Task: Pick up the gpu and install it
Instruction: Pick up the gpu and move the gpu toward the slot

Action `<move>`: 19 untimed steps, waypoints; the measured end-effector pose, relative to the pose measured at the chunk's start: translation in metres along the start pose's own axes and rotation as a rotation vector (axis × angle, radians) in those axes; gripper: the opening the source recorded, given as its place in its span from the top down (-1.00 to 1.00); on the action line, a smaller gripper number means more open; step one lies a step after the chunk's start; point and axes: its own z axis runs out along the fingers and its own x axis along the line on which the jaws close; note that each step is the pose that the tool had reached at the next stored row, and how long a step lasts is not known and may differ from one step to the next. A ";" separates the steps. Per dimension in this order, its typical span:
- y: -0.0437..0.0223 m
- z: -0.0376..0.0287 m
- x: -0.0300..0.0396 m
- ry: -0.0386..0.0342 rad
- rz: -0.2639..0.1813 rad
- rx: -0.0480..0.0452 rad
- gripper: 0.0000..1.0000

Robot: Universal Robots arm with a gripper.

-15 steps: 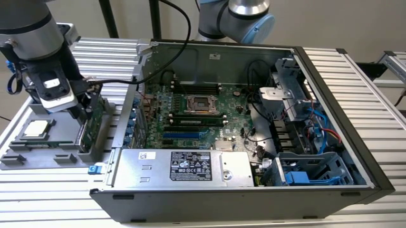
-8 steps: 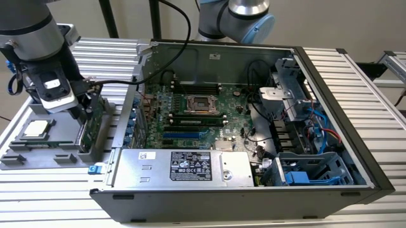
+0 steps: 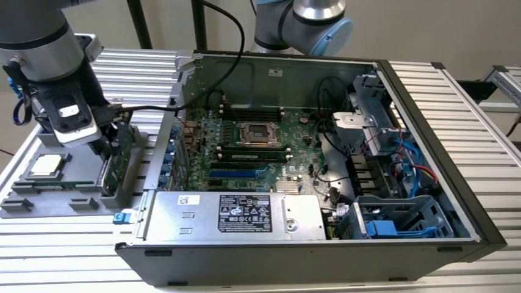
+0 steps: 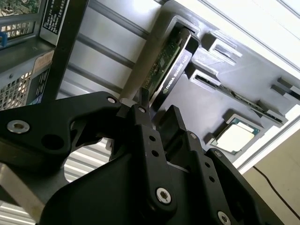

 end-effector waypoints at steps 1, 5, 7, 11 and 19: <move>0.0000 0.0002 0.0000 0.0000 0.000 0.0000 -1.00; -0.0001 0.0010 0.0000 0.0000 0.000 0.0000 -1.00; -0.0001 0.0014 0.0000 0.0000 0.000 0.0000 -1.00; -0.0001 0.0023 0.0000 0.0000 0.000 0.0000 -1.00; -0.0002 0.0040 0.0001 0.0000 0.000 0.0000 -1.00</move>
